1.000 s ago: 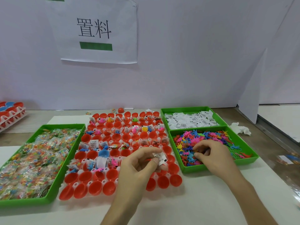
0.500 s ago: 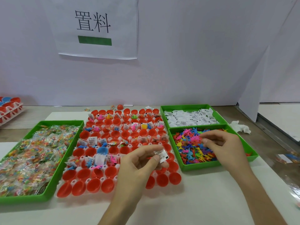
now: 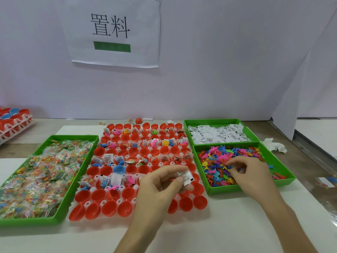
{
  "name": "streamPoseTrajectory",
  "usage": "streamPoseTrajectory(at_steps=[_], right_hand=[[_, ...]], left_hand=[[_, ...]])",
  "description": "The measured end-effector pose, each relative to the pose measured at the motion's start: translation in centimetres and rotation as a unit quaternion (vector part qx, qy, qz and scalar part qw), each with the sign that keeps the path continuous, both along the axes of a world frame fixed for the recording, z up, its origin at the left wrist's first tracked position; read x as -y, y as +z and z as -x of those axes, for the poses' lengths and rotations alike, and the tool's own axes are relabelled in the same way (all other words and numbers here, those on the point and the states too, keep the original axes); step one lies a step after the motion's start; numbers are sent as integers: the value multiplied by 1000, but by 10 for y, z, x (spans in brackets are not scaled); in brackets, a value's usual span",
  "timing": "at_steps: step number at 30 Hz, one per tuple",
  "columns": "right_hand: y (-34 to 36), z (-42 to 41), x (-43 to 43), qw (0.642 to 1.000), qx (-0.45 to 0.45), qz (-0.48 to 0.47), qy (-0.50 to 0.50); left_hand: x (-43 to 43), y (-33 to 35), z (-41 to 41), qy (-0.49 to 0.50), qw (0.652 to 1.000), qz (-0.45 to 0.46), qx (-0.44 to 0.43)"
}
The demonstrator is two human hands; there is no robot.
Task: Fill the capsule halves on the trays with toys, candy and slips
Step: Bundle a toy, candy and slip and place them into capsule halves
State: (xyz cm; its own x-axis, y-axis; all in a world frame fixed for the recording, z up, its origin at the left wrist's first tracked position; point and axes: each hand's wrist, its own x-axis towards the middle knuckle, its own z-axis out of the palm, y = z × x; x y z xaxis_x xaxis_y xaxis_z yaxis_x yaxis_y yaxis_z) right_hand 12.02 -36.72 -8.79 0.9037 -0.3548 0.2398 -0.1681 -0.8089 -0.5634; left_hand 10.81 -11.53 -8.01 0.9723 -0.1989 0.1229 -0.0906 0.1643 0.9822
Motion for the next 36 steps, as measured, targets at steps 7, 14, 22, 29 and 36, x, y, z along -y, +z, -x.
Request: streamPoseTrajectory(at_steps=[7,14,22,29,36], right_hand=[[13,3,-3,984,125,-118,48],[36,20,-58,871,122,-418,228],[27,23,-88,894,95,-366,238],[29,24,-86,887,75,-385,244],[26,23,-85,901,54,-372,215]], left_hand=[[2,-1,0,0,1000,-8,-4],[1,0,1,6,1000,13,8],[2,0,1,4,999,7,43],[4,-1,4,5,998,14,60],[2,-3,5,4,997,-11,73]])
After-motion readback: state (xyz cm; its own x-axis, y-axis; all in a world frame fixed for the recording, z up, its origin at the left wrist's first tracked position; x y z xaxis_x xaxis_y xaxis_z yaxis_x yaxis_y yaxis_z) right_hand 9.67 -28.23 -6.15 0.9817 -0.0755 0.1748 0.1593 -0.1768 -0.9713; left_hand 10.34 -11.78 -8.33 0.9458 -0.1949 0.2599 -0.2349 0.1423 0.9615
